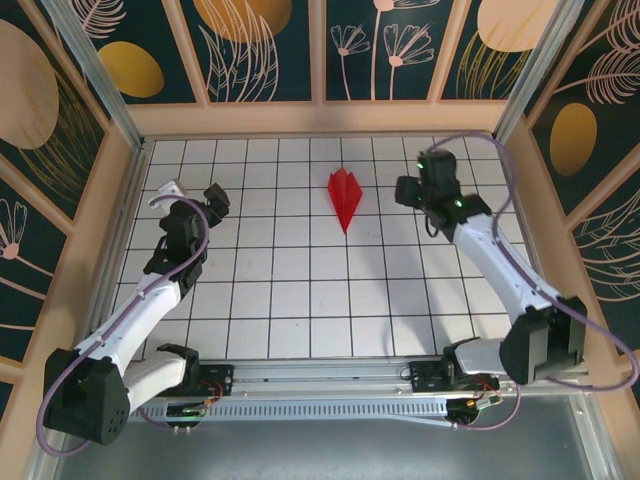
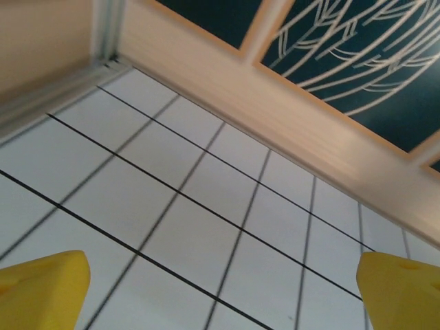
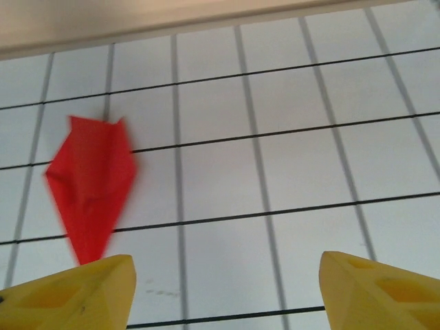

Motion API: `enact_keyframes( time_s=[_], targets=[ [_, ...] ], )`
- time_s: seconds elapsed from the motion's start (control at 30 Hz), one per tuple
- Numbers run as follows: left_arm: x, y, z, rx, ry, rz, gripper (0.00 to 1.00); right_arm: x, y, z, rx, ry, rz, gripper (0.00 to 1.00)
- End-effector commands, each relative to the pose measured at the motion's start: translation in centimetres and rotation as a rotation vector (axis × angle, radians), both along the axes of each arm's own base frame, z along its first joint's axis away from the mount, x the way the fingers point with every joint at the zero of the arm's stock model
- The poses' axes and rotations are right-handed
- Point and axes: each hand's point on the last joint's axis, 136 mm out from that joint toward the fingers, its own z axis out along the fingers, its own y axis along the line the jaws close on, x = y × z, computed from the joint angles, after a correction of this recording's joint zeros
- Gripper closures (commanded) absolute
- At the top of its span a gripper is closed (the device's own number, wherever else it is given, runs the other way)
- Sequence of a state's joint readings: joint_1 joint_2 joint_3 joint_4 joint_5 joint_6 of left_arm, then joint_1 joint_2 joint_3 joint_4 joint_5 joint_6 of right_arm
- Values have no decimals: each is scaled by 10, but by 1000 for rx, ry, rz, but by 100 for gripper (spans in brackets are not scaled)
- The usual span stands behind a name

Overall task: Fold a paper plane with a square sheet of paper (fold left side to right side)
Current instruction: Reset both arms

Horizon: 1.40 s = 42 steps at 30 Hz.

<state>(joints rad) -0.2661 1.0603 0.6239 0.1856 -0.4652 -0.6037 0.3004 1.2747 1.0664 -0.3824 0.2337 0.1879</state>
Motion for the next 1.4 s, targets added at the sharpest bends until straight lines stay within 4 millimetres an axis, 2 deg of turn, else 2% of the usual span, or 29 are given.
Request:
enact_keyframes(
  time_s=[0.0,0.13,0.17,0.37,0.57,0.77,0.83,0.87,1.0,1.13,1.23,1.37],
  targets=[
    [-7,28,20,139,-96,125,1,5,-22,24,20,-208,-31,23],
    [-17,44,21,219,-148,204,1,-3,-58,8,-15,-324,-101,10],
    [-19,47,19,240,-151,222,1,-4,-64,1,-17,-357,-119,3],
    [-16,56,-11,373,-45,266,1,-2,-80,-44,-19,-462,-131,1],
    [-4,47,-47,432,41,196,1,-1,-73,-56,-71,-551,-59,1],
    [5,37,-54,465,5,125,1,-19,-74,-31,-57,-719,-11,1],
    [6,33,-54,476,-18,104,1,-14,-81,-30,-32,-717,-22,1],
    [7,33,-56,484,-13,100,1,-9,-85,-32,-27,-699,-36,1],
    [7,30,-64,505,-16,62,1,6,-79,-43,-19,-601,11,1],
    [5,29,-66,518,-46,20,1,-1,-76,-49,-6,-586,21,1],
    [3,25,-61,540,-95,-21,1,-6,-75,-64,-3,-553,25,1],
    [-2,22,-62,532,-162,-98,1,-19,-71,-72,-5,-617,45,1]
  ],
)
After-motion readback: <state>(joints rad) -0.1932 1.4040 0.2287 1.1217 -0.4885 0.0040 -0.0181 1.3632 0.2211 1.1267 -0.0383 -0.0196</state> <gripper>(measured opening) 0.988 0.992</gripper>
